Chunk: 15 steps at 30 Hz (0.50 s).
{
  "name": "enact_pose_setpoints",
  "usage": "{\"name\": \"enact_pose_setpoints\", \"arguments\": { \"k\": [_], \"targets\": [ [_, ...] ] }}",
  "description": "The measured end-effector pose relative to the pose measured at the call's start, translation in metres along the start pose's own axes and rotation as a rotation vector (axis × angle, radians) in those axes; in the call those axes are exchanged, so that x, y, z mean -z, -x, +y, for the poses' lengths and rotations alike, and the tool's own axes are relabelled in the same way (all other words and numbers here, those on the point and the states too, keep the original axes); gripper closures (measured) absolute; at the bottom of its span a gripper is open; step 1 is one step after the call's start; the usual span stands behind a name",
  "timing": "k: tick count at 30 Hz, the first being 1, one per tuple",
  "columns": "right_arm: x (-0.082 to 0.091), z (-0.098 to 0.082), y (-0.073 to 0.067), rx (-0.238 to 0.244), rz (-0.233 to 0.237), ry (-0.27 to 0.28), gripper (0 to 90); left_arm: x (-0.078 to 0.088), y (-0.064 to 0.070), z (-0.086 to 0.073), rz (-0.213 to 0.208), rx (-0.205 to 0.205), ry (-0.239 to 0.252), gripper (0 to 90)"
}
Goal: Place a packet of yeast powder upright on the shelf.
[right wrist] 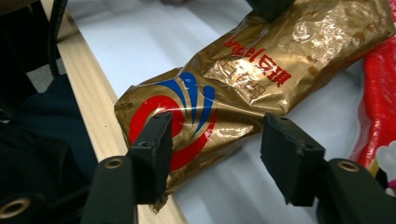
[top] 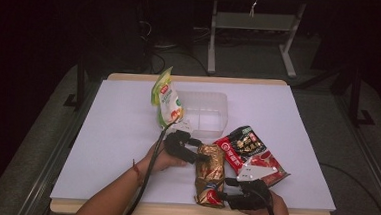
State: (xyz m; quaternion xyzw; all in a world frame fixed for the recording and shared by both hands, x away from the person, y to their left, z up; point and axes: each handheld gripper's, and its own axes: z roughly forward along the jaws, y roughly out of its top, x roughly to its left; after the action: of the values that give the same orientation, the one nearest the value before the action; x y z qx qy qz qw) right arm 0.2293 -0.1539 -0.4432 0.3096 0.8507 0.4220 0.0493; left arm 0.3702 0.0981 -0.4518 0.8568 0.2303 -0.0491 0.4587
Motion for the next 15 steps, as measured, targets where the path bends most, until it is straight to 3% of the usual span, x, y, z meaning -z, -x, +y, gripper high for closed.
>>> {"name": "enact_pose_setpoints", "arguments": {
  "k": [2, 3, 7, 15],
  "targets": [
    [0.000, 0.000, -0.001, 0.007, 0.003, -0.002, 48.1, -0.003, 0.002, -0.002, -0.043, 0.006, 0.013, 24.7],
    [0.000, -0.001, -0.001, 0.005, 0.005, -0.003, 49.7, -0.006, 0.006, -0.001, -0.057, -0.019, 0.002, 24.8],
    [-0.001, -0.001, -0.002, 0.021, 0.004, -0.012, 54.3, -0.009, 0.011, 0.001, -0.086, -0.043, -0.008, 26.7],
    [-0.001, -0.001, -0.001, 0.026, 0.003, -0.013, 56.1, -0.016, 0.017, 0.001, -0.143, -0.023, -0.023, 31.9]
  ]
}}
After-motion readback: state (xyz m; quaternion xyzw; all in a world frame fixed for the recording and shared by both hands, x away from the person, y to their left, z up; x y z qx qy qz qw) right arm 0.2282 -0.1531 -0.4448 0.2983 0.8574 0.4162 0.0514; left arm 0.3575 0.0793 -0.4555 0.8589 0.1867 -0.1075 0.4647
